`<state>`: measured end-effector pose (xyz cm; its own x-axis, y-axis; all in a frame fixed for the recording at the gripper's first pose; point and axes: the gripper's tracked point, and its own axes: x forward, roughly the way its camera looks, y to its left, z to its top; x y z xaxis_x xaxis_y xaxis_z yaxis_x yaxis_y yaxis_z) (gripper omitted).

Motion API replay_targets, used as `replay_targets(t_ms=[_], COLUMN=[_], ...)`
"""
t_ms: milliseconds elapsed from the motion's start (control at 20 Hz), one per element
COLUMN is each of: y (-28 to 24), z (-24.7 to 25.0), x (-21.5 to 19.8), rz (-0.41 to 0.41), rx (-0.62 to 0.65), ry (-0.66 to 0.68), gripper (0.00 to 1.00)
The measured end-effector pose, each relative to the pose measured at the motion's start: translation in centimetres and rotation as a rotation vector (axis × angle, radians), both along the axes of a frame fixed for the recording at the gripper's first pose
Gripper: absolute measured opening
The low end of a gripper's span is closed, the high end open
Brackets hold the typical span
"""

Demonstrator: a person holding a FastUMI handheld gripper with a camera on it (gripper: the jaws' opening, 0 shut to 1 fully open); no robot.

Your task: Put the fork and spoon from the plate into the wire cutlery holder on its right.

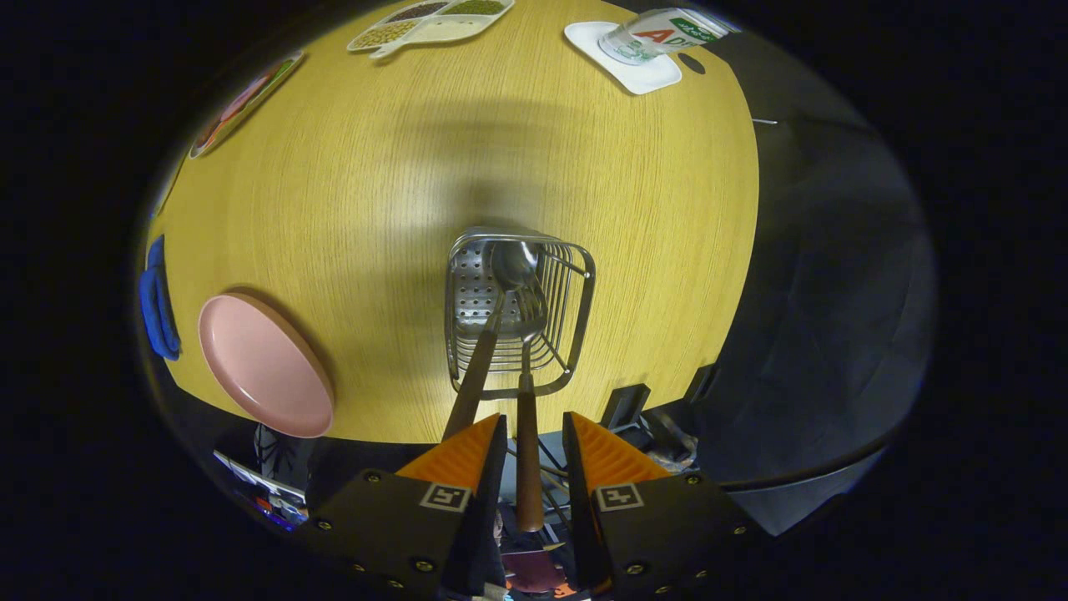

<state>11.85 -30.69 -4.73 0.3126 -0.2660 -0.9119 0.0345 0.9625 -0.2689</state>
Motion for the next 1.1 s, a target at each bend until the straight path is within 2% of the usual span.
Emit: replay_targets(t_ms=[50, 100, 200, 400, 600, 900, 1100], y=[-0.3, -0.2, 0.1, 0.2, 0.9, 2.9, 5.0], z=[0.3, 0.6, 0.9, 1.7, 3.5, 7.4, 12.0], x=[-0.2, -0.5, -0.6, -1.0, -0.6, -0.3, -0.6], rz=[0.000, -0.001, -0.014, -0.035, -0.089, -0.168, -0.155], rx=[-0.015, -0.016, 0.002, 0.009, 0.060, 0.110, 0.131], ry=[-0.004, -0.009, -0.032, -0.082, -0.224, -0.594, -0.919], gripper=[0.43, 0.55, 0.63, 0.63, 0.63, 0.63, 0.63])
